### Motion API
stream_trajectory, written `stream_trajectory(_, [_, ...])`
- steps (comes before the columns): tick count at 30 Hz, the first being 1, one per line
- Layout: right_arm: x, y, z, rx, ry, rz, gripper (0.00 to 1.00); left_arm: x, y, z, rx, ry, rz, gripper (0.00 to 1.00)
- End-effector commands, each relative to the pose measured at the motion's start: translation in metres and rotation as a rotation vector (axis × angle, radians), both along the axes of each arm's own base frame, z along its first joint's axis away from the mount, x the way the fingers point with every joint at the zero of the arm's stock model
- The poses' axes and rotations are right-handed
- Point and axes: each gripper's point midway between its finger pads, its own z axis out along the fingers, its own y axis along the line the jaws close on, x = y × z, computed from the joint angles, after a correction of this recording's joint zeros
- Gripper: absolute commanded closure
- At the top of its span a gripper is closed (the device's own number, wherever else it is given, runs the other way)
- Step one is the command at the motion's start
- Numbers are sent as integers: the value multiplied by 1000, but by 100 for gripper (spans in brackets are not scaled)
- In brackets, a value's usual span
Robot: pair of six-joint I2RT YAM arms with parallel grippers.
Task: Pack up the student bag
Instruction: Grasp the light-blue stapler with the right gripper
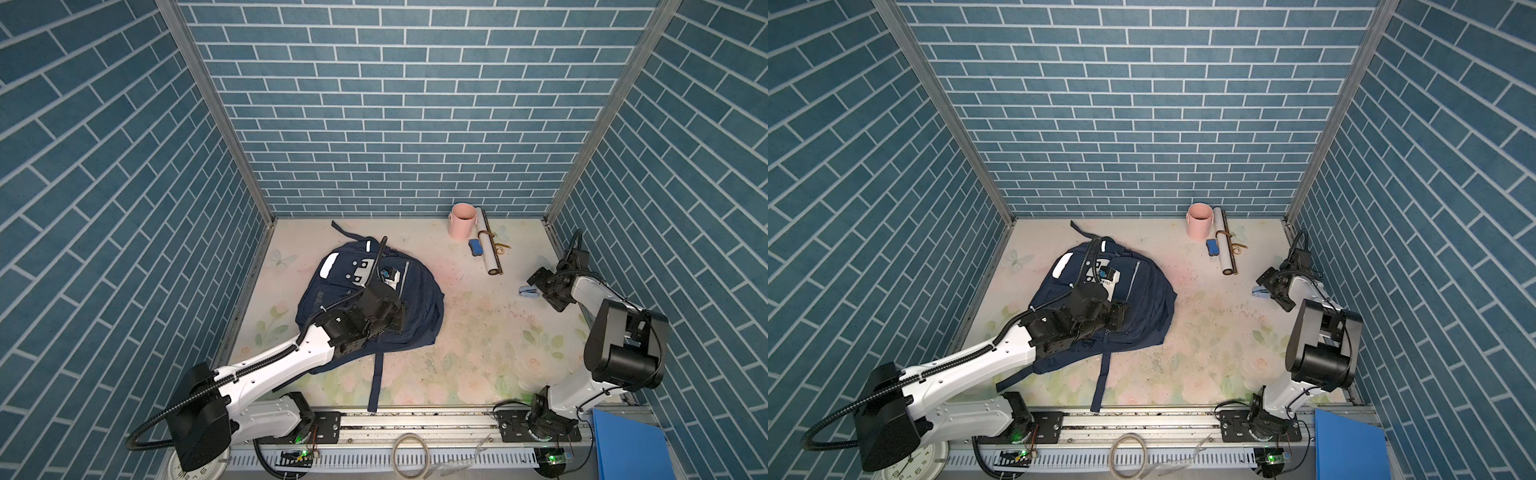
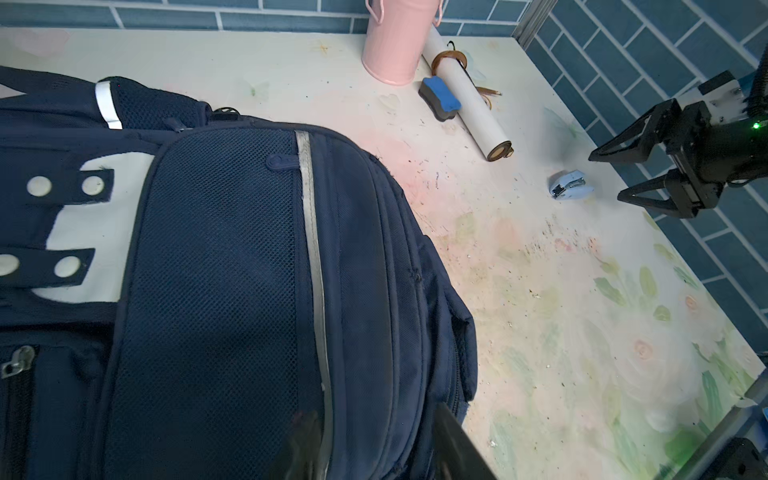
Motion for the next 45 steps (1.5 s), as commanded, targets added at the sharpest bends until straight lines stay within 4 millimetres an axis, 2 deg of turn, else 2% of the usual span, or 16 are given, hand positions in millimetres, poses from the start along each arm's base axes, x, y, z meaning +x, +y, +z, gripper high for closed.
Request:
stream_trajectory(1, [7, 4, -10, 62, 28, -70, 14, 5, 4, 10, 1, -18, 39, 53])
stream_trajectory(9, [23, 11, -25, 38, 60, -59, 18, 4, 12, 6, 6, -13, 57, 52])
stream_trajectory(13, [31, 9, -30, -13, 89, -42, 20, 4, 17, 5, 2, -11, 74, 51])
stream_trajectory(16, [34, 7, -36, -42, 126, -12, 25, 5, 19, 4, 4, -8, 78, 51])
stream_trajectory(21, [31, 19, -49, -42, 159, 77, 35, 5, 21, 1, 3, -2, 82, 51])
stream_trajectory(24, [32, 29, -53, -47, 155, 166, 49, 5, 21, 0, 3, 0, 79, 51])
stream_trajectory(25, [33, 31, -54, -58, 157, 186, 50, 5, 21, -1, 5, 2, 77, 51])
stream_trajectory(28, [33, 36, -53, -119, 168, 254, 48, 5, 22, -1, 8, 2, 78, 51])
stream_trajectory(31, [29, 37, -53, -195, 199, 303, 34, 4, 22, -2, 8, 3, 78, 51])
stream_trajectory(34, [25, 39, -55, -253, 228, 349, 32, 5, 22, -1, 6, 3, 78, 51])
stream_trajectory(41, [8, 36, -61, -332, 300, 370, 42, 5, 22, -4, 28, 15, 73, 51])
stream_trajectory(45, [6, 34, -60, -346, 298, 370, 48, 5, 22, -6, 33, 21, 74, 51])
